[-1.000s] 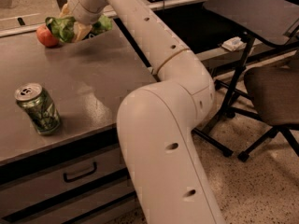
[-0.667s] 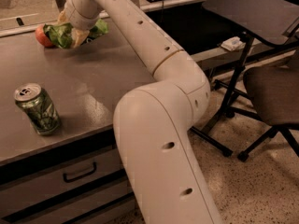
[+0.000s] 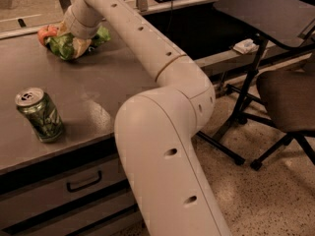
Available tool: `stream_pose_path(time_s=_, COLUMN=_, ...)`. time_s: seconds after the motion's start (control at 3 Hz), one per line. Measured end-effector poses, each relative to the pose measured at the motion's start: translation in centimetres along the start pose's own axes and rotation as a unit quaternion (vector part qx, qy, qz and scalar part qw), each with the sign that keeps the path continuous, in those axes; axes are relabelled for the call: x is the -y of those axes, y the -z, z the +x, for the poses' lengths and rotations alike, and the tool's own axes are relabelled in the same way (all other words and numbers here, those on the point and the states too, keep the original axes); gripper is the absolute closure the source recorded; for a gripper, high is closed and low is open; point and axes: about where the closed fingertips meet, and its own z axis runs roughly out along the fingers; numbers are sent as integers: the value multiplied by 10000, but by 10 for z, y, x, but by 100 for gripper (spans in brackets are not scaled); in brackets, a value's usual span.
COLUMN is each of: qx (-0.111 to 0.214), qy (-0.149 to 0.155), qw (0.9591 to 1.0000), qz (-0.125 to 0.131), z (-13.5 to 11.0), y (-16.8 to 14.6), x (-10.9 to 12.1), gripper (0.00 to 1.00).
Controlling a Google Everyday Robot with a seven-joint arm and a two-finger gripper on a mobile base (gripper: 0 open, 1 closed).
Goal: Move green rice chip bag near apple
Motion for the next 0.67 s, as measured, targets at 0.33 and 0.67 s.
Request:
stream_pose_path(time_s=0.33, qx=19, qy=-1, qw=10000, qz=-20, z=-1, y=-4, x=-1, gripper=31)
stream_pose_path(time_s=0.67, qx=38, qy=0, qw=10000, qz=-42, z=-3, y=-8, x=-3, gripper=9)
